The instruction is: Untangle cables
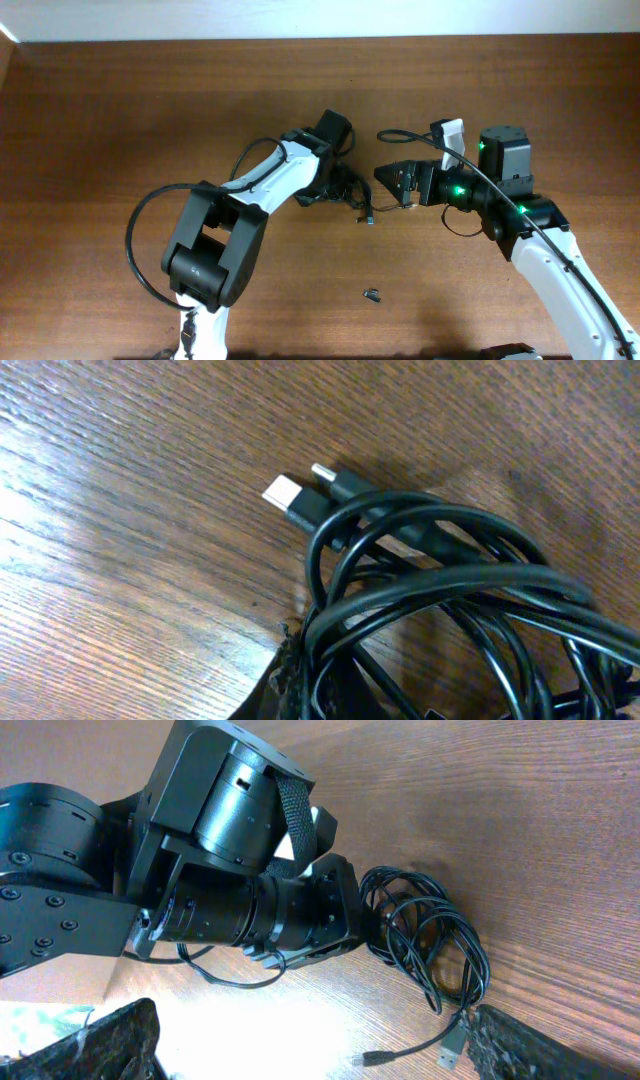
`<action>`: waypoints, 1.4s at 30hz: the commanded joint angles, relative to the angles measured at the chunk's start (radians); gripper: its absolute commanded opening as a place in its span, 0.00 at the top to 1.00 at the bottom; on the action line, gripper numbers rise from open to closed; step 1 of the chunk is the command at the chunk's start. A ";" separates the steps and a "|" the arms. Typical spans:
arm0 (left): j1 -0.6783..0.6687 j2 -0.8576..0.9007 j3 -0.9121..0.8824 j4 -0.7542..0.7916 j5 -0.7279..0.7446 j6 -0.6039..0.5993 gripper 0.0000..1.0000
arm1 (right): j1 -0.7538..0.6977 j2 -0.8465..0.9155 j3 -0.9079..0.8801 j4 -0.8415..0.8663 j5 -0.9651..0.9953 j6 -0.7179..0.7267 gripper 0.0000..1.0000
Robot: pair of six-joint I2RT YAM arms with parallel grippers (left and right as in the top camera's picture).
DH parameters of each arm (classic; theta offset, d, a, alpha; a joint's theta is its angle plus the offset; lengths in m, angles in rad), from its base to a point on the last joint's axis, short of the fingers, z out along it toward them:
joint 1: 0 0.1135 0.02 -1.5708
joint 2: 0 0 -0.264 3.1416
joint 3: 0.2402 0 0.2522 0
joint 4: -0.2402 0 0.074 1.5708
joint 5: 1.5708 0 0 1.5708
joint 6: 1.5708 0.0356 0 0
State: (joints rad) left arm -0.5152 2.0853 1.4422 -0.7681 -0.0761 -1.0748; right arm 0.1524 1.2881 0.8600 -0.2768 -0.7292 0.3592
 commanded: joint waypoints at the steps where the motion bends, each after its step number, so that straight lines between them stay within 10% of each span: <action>1: 0.001 0.035 -0.001 0.008 -0.025 0.072 1.00 | 0.005 0.000 0.011 0.003 0.008 -0.011 0.01; 9: 0.024 -0.185 0.010 -0.021 -0.026 0.770 1.00 | 0.005 0.000 0.011 0.004 0.009 -0.011 0.01; 21: 0.010 -0.388 0.010 -0.048 -0.014 1.194 1.00 | 0.005 0.000 0.011 0.011 0.008 -0.040 0.01; 37: -0.026 -0.388 0.010 0.075 0.376 1.268 1.00 | 0.005 0.002 0.011 -0.050 0.143 -0.169 0.18; 42: -0.029 -0.388 0.010 0.075 0.459 1.267 1.00 | 0.005 0.002 0.011 -0.049 0.163 -0.169 0.43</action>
State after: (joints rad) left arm -0.5385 1.7168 1.4437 -0.6945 0.3134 0.1799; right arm 0.1524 1.2881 0.8600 -0.3298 -0.5903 0.2020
